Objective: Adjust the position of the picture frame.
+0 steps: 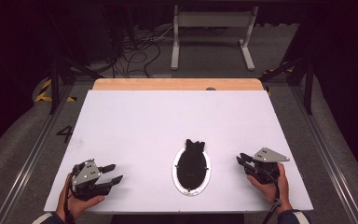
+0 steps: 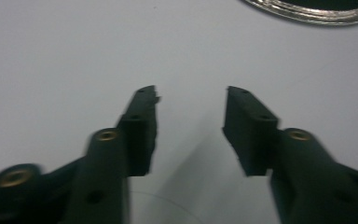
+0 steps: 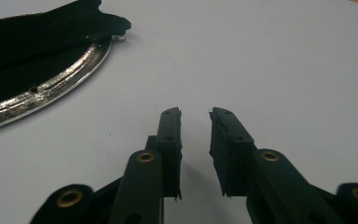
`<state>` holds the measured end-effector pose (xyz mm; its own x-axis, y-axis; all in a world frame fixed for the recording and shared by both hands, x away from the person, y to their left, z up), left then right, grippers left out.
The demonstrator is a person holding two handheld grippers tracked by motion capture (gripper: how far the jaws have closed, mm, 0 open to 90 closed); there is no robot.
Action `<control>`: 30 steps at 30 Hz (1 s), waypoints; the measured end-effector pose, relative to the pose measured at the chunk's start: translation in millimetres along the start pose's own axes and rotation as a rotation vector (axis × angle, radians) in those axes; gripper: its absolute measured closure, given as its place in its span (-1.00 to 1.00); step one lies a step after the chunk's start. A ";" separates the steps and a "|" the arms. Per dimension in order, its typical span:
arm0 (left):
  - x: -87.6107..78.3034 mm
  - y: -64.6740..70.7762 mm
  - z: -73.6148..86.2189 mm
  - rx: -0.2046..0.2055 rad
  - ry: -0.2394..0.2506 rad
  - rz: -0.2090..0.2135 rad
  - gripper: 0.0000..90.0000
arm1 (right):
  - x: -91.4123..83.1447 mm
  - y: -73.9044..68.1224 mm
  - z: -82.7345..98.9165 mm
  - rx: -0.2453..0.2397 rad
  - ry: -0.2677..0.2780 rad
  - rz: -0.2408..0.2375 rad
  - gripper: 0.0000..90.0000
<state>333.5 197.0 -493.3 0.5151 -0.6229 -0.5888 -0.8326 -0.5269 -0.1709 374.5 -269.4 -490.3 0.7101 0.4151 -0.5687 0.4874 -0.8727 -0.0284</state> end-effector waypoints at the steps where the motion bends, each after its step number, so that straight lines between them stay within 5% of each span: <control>1: 1.4 2.8 -1.6 0.004 -0.004 0.011 0.52 | 1.6 -0.4 -1.8 -0.001 -0.001 -0.005 0.79; 3: 4.1 9.3 -5.1 0.025 -0.010 0.041 0.85 | 5.4 -3.0 -7.4 -0.004 0.002 -0.021 0.90; 6: 10.4 20.9 -12.6 0.039 -0.007 0.098 0.99 | 10.0 -7.2 -15.8 -0.004 0.009 -0.037 0.99; 11: 28.8 42.2 -24.8 0.061 -0.026 0.177 1.00 | 25.9 -19.6 -35.6 -0.009 0.013 -0.073 1.00; 14: 46.1 67.2 -41.6 0.117 -0.031 0.238 1.00 | 42.9 -28.6 -45.7 -0.028 -0.011 -0.091 1.00; 17: 55.5 78.0 -49.5 0.141 -0.038 0.248 1.00 | 58.2 -43.8 -41.9 -0.055 -0.101 -0.149 1.00; 21: 72.5 88.3 -60.6 0.150 -0.047 0.280 1.00 | 55.5 -56.6 -32.0 -0.083 -0.142 -0.189 1.00; 24: 80.9 104.2 -65.8 0.169 -0.050 0.349 1.00 | 54.0 -60.1 -22.3 -0.097 -0.165 -0.190 1.00; 27: 86.4 124.8 -73.6 0.231 -0.049 0.386 0.99 | 57.1 -55.1 -32.5 -0.083 -0.119 -0.172 1.00; 30: 93.7 138.2 -82.1 0.225 -0.034 0.409 0.99 | 65.1 -52.5 -50.3 -0.041 -0.066 -0.166 1.00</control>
<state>283.4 18.3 -507.2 0.1313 -0.7318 -0.6688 -0.9913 -0.1010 -0.0841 420.7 -183.7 -484.4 0.5841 0.5335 -0.6117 0.6163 -0.7819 -0.0936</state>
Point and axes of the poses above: each handheld gripper's, and its own axes: x roughly forward along the jaws, z roughly out of its underside, y roughly to its right, the point moved 7 cm from there along x, roughly forward along the jaws, and after that the axes turned 9 degrees about x, right-handed, at the moved point
